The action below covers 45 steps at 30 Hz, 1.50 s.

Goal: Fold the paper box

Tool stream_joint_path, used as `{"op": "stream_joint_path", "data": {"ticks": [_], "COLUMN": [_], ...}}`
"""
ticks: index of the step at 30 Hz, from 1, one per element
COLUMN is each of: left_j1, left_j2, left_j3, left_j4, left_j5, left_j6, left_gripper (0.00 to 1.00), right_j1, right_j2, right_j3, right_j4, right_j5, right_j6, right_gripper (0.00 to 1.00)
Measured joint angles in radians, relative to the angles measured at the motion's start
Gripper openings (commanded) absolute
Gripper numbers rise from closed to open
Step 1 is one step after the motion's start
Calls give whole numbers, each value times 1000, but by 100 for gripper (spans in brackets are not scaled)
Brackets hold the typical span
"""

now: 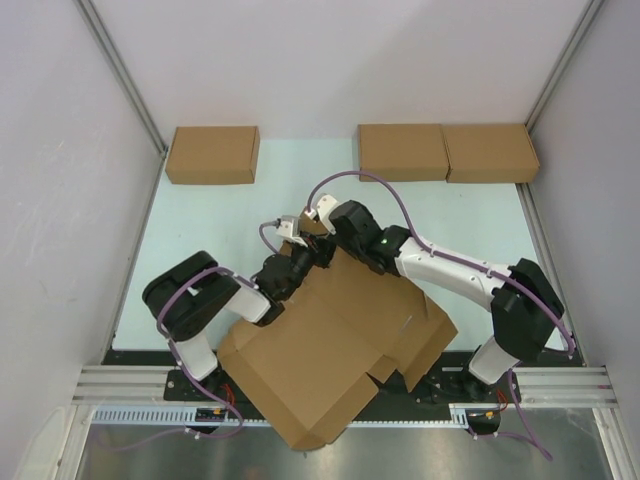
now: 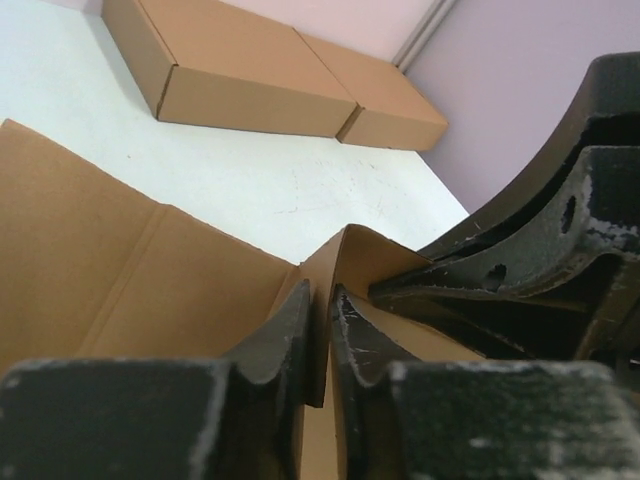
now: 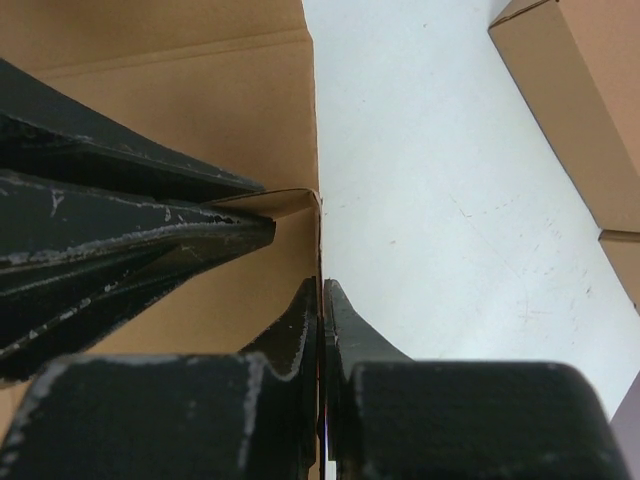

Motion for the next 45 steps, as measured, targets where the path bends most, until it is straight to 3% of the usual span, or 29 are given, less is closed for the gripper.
{"op": "stream_joint_path", "data": {"ticks": [2, 3, 6, 8, 13, 17, 22, 30, 37, 45], "left_j1": [-4, -4, 5, 19, 73, 89, 91, 91, 108, 115], "left_j2": [-5, -13, -79, -165, -441, -632, -754, -573, -408, -290], "left_j3": [-6, -17, -67, -92, -105, -114, -149, -188, -93, 10], "left_j4": [-2, -12, -63, -84, -91, -261, -506, -772, -815, -842], "left_j5": [-20, -31, -57, -67, -95, -129, -154, -151, -127, -64], "left_j6": [-2, 6, 52, 97, 191, 217, 150, -28, -47, -39], "left_gripper": [41, 55, 73, 77, 77, 71, 69, 73, 75, 68], "right_j1": [1, 2, 2, 3, 3, 3, 3, 11, 23, 25], "right_j2": [0, 0, 0, -1, -10, -39, -55, -59, -64, -66], "right_j3": [0, 0, 0, 0, 0, 4, 4, 4, 4, 4], "right_j4": [2, 5, 18, 18, 18, 21, 4, -16, -22, -29], "right_j5": [4, 8, 22, 33, 58, 76, 90, 98, 102, 105], "right_j6": [0, 0, -5, -14, -24, -41, -46, -46, -45, -45], "right_gripper": [0, 0, 0, 0, 0, 0, 0, 0, 0, 0]}}
